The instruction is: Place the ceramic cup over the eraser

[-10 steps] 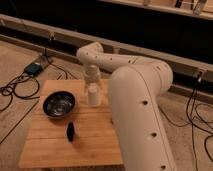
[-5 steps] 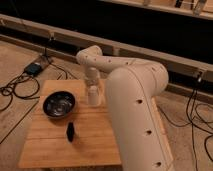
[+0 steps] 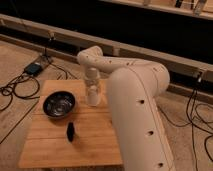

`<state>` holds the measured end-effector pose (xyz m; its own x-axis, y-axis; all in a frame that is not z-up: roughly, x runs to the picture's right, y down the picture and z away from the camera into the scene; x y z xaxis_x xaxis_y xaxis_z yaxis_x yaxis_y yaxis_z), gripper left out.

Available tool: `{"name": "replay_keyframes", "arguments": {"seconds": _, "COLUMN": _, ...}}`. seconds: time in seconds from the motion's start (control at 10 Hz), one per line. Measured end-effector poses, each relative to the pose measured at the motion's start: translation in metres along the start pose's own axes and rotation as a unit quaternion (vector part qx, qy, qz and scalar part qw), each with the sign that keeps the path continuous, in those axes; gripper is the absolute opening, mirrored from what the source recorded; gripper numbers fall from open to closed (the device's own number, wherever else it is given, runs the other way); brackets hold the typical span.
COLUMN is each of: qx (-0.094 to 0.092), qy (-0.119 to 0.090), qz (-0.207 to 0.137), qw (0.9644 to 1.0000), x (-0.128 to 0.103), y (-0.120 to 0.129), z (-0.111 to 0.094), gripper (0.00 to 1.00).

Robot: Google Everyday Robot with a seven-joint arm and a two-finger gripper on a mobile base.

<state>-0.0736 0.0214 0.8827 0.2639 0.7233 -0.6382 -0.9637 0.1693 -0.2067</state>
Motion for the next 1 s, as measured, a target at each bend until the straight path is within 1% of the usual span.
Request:
{"name": "replay_keyframes", "arguments": {"seconds": 0.2, "qx": -0.004, "qy": -0.004, "qz": -0.007, "qw": 1.0000, "x": 0.008, "y": 0.006, "z": -0.015, "gripper": 0.00}}
{"name": "replay_keyframes", "arguments": {"seconds": 0.3, "qx": -0.005, "qy": -0.006, "qz": -0.015, "qw": 0.9999, "x": 0.014, "y": 0.012, "z": -0.026, "gripper": 0.00}}
{"name": "replay_keyframes", "arguments": {"seconds": 0.4, "qx": -0.005, "qy": -0.010, "qz": -0.024, "qw": 0.9996, "x": 0.025, "y": 0.021, "z": -0.040, "gripper": 0.00}}
{"name": "replay_keyframes", "arguments": {"seconds": 0.6, "qx": -0.003, "qy": -0.018, "qz": -0.043, "qw": 0.9989, "x": 0.049, "y": 0.037, "z": -0.063, "gripper": 0.00}}
{"name": "replay_keyframes", "arguments": {"seconds": 0.9, "qx": -0.003, "qy": -0.034, "qz": -0.061, "qw": 0.9975, "x": 0.087, "y": 0.058, "z": -0.088, "gripper": 0.00}}
{"name": "replay_keyframes", "arguments": {"seconds": 1.0, "qx": -0.004, "qy": -0.041, "qz": -0.063, "qw": 0.9972, "x": 0.094, "y": 0.061, "z": -0.094, "gripper": 0.00}}
